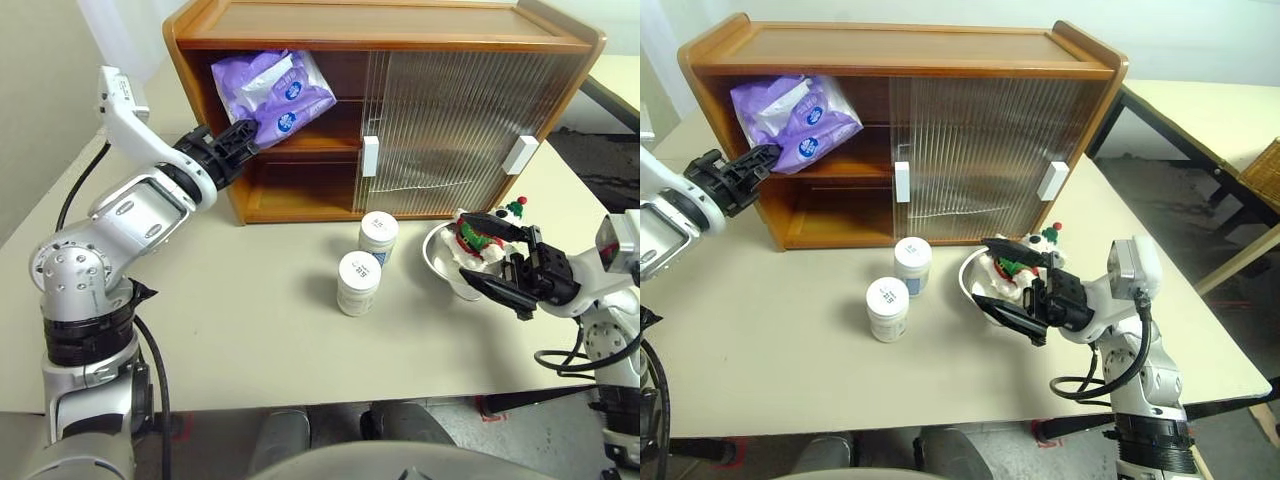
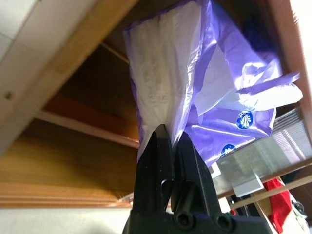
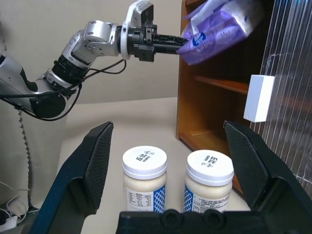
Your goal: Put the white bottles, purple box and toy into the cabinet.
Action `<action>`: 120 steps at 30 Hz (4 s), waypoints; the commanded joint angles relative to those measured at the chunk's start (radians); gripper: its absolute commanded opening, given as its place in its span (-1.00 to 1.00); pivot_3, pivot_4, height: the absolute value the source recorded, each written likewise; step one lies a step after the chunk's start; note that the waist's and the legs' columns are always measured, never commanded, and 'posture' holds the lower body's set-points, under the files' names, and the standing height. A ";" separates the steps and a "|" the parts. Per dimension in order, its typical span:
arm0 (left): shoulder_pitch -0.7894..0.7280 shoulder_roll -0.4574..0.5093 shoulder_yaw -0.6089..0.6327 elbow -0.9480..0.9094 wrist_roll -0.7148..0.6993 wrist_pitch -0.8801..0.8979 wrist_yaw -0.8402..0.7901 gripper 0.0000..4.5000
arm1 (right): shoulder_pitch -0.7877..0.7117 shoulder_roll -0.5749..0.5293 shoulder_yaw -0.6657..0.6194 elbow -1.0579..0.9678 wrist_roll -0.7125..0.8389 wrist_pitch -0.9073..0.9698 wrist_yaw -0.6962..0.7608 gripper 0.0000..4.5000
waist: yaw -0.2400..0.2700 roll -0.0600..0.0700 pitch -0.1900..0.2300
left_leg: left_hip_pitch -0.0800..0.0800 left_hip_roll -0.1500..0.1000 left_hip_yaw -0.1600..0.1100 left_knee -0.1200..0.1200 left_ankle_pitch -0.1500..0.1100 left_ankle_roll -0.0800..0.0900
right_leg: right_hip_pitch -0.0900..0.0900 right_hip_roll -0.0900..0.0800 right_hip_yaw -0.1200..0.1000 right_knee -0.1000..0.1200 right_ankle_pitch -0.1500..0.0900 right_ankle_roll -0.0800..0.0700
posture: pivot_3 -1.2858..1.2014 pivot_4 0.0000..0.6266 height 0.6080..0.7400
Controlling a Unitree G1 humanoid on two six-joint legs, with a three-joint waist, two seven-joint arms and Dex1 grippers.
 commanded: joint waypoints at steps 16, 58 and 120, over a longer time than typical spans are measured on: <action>-0.155 -0.143 -0.084 0.174 0.247 0.012 -0.005 -0.98 | 0.050 0.012 0.002 -0.052 -0.012 -0.017 -0.027 1.00 | -0.018 -0.002 0.001 | -0.001 -0.001 0.002 0.002 -0.001 0.002 | 0.001 -0.001 0.001 -0.002 0.000 0.006 | -0.11 -0.91 1.00; -0.062 -0.107 -0.378 0.278 1.286 -0.271 -0.910 -0.99 | 0.027 0.000 0.022 -0.148 0.002 0.087 -0.113 1.00 | -0.008 -0.002 0.001 | -0.003 -0.001 -0.002 0.003 -0.002 0.005 | 0.001 -0.002 0.001 -0.004 0.005 -0.003 | -0.09 -0.92 1.00; 0.315 0.013 -0.493 0.393 1.450 -0.645 -1.860 0.99 | 0.068 -0.105 0.019 -0.203 0.026 0.206 -0.070 1.00 | -0.022 0.008 -0.005 | -0.019 0.004 -0.015 0.001 -0.004 0.006 | -0.016 -0.012 0.002 0.001 0.000 -0.005 | -0.12 -0.86 1.00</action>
